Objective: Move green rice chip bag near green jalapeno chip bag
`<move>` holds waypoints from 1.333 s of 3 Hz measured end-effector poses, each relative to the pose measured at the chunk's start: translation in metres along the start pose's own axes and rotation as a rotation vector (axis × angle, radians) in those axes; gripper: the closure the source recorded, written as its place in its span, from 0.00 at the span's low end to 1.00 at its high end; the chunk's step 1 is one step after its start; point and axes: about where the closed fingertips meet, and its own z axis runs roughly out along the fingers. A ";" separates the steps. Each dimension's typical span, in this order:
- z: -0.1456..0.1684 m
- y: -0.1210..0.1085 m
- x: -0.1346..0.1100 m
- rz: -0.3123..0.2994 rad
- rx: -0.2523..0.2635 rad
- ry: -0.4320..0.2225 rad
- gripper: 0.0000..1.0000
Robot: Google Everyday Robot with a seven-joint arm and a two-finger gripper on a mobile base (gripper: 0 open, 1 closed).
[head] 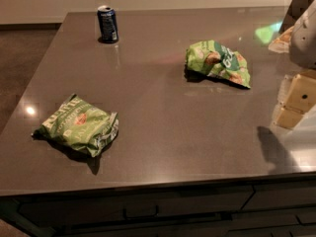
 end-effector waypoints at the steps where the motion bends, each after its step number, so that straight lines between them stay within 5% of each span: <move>1: 0.003 -0.007 -0.006 -0.005 -0.003 -0.010 0.00; 4: 0.085 -0.090 -0.050 0.017 -0.002 -0.077 0.00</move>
Offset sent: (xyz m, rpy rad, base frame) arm 0.0787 0.0337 -0.0266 0.0484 -0.0011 0.0033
